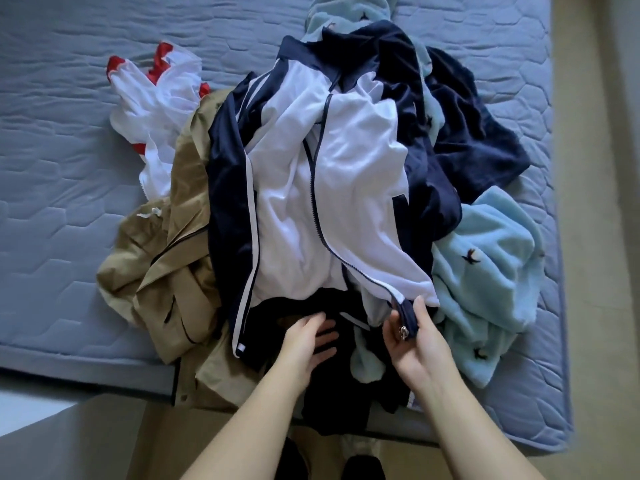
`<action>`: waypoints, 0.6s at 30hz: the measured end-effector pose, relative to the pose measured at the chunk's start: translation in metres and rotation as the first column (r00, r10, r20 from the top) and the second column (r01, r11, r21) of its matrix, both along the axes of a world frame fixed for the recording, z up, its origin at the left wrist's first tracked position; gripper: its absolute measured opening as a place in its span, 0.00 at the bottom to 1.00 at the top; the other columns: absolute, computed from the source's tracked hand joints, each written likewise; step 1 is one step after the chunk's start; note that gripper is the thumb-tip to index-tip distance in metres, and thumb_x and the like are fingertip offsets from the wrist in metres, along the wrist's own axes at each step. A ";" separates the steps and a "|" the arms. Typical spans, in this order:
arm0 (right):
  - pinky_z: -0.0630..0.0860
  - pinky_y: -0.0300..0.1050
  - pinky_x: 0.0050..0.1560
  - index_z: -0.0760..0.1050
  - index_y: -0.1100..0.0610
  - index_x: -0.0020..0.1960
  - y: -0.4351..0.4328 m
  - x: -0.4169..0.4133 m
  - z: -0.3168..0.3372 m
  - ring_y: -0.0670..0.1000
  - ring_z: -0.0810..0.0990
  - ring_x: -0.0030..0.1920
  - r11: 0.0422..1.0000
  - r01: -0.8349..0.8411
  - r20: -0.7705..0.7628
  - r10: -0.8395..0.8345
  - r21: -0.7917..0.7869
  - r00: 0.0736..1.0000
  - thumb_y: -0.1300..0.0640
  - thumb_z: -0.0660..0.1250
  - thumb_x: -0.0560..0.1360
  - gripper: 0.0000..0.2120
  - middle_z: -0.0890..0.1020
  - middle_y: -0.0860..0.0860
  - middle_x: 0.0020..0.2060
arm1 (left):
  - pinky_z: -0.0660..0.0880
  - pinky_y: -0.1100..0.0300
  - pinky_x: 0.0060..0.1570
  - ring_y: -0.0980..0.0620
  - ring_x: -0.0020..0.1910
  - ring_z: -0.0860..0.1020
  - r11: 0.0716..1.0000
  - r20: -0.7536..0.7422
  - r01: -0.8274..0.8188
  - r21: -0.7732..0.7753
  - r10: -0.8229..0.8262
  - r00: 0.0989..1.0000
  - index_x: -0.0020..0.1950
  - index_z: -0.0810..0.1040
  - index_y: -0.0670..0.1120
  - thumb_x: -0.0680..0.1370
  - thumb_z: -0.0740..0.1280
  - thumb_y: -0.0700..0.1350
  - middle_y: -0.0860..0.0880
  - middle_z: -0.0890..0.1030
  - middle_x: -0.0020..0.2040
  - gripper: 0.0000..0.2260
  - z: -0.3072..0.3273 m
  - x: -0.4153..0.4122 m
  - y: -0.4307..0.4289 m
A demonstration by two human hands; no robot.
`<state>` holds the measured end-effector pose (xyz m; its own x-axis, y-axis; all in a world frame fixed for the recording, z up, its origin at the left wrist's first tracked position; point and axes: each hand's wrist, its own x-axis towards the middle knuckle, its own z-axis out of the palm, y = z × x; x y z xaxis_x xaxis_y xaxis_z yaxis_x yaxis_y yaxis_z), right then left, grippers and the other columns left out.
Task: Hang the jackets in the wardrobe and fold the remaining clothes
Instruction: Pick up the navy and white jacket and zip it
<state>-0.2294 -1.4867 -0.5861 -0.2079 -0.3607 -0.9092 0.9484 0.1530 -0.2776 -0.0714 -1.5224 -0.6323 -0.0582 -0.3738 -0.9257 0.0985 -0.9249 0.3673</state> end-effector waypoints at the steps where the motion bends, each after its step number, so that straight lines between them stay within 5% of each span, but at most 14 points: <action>1: 0.79 0.37 0.30 0.76 0.59 0.46 0.001 -0.004 0.000 0.44 0.79 0.25 1.000 -0.001 0.002 0.001 -0.013 1.000 0.52 0.64 0.78 0.09 0.82 0.50 0.30 | 0.76 0.54 0.40 0.47 0.48 0.80 0.995 -0.038 -0.104 0.014 0.104 0.994 0.55 0.76 0.46 0.80 0.63 0.46 0.46 0.81 0.52 0.07 -0.002 -0.007 -0.003; 4: 0.79 0.36 0.32 0.76 0.57 0.46 0.005 -0.008 -0.004 0.43 0.79 0.27 0.998 -0.021 0.009 0.022 -0.051 1.000 0.54 0.64 0.78 0.06 0.82 0.49 0.34 | 0.76 0.53 0.41 0.47 0.49 0.79 0.948 -0.060 -0.312 0.068 0.316 0.947 0.55 0.76 0.47 0.78 0.66 0.48 0.46 0.80 0.52 0.08 -0.009 -0.023 -0.011; 9: 0.78 0.36 0.31 0.76 0.55 0.47 0.013 -0.008 -0.010 0.42 0.79 0.28 0.997 -0.024 0.015 0.025 -0.080 1.000 0.55 0.65 0.77 0.04 0.82 0.49 0.36 | 0.74 0.57 0.40 0.49 0.46 0.79 0.919 -0.040 -0.382 0.098 0.387 0.921 0.54 0.76 0.45 0.76 0.70 0.47 0.44 0.79 0.52 0.10 -0.014 -0.041 -0.013; 18: 0.78 0.36 0.30 0.77 0.56 0.46 0.021 0.011 0.006 0.45 0.82 0.32 0.983 -0.127 0.032 0.133 -0.135 0.991 0.58 0.69 0.66 0.09 0.84 0.49 0.34 | 0.75 0.62 0.28 0.53 0.30 0.78 0.958 0.218 -0.274 -0.083 0.286 0.933 0.40 0.72 0.42 0.76 0.70 0.47 0.47 0.78 0.34 0.11 0.005 -0.021 0.005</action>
<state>-0.2188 -1.4659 -0.5799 -0.1147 -0.4998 -0.8585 0.9338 0.2405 -0.2648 -0.0919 -1.5178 -0.6268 0.2636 -0.3913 -0.8817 0.2600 -0.8514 0.4556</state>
